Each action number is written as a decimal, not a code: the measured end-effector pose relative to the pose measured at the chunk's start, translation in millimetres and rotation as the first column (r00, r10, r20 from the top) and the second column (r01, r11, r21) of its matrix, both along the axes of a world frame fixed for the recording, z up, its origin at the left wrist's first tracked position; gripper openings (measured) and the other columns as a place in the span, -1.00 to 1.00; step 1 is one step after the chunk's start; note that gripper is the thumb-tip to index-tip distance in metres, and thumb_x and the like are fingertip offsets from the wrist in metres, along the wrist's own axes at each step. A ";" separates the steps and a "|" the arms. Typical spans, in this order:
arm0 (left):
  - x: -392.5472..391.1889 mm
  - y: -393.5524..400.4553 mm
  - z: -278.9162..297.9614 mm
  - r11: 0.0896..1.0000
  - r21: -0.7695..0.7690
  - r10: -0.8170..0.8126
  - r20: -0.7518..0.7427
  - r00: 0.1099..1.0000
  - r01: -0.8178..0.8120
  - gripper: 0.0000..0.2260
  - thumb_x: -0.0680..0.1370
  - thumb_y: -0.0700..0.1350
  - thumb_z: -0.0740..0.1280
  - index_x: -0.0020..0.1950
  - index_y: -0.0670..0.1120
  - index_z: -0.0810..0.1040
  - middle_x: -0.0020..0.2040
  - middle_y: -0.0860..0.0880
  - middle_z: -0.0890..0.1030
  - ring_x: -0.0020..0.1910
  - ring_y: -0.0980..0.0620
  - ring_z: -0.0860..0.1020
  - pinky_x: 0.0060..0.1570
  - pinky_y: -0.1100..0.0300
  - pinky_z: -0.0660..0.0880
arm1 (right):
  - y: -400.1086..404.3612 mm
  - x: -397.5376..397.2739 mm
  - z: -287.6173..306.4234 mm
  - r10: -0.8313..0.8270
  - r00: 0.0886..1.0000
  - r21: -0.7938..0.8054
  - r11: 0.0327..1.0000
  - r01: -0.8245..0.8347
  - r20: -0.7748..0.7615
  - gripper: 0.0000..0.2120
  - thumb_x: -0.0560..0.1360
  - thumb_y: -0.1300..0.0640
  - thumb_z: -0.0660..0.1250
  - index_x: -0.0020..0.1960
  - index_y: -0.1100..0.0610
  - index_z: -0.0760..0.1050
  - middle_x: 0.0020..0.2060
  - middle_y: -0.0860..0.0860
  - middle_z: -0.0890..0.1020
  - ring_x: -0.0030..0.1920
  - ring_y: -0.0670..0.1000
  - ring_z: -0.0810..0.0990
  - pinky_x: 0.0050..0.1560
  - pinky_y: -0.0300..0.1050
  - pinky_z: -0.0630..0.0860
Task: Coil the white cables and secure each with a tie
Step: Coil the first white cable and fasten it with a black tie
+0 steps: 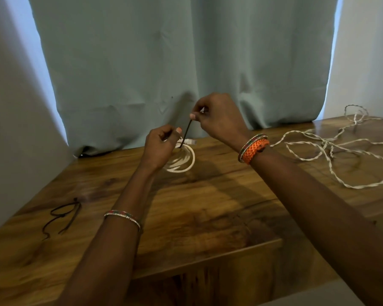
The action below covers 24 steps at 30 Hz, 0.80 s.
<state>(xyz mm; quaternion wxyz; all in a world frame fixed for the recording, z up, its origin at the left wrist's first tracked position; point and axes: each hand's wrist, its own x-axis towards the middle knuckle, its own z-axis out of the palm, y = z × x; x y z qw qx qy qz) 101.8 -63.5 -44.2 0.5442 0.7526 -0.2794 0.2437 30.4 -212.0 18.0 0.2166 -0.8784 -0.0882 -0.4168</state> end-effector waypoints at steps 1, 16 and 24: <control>-0.1 -0.8 0.5 1.000 0.014 0.017 0.000 1.000 -0.017 -0.78 0.55 -0.04 0.29 -0.28 -0.06 0.54 -0.53 0.13 0.47 -0.53 0.22 0.40 -0.40 0.20 0.34 | 1.2 -2.1 0.8 -0.002 1.000 -0.047 0.999 0.003 0.028 -0.82 0.47 0.03 0.40 -0.06 0.12 0.65 -0.17 0.04 0.67 -0.15 -0.01 0.60 -0.11 -0.03 0.58; -25.1 -12.9 10.1 0.999 0.045 0.028 -0.054 0.998 -0.026 -0.70 0.54 -0.21 0.23 -0.41 -0.11 0.45 -0.55 -0.05 0.44 -0.60 0.12 0.35 -0.44 0.22 0.27 | 23.3 -27.1 6.4 -0.034 0.979 0.029 0.999 0.029 0.201 -0.87 0.42 0.01 0.41 -0.17 0.05 0.67 -0.27 -0.07 0.67 -0.28 -0.14 0.49 -0.34 -0.23 0.34; -54.7 -27.1 24.4 0.978 -0.139 -0.134 0.140 0.981 0.153 -0.71 0.58 -0.10 0.26 -0.32 -0.16 0.44 -0.54 0.09 0.41 -0.56 0.17 0.39 -0.52 0.36 0.29 | -19.4 19.6 0.9 0.530 0.799 0.770 0.623 -0.138 -0.286 -0.85 0.41 0.15 0.42 -0.08 0.21 0.59 -0.36 0.00 0.51 -0.40 -0.10 0.44 -0.42 -0.31 0.37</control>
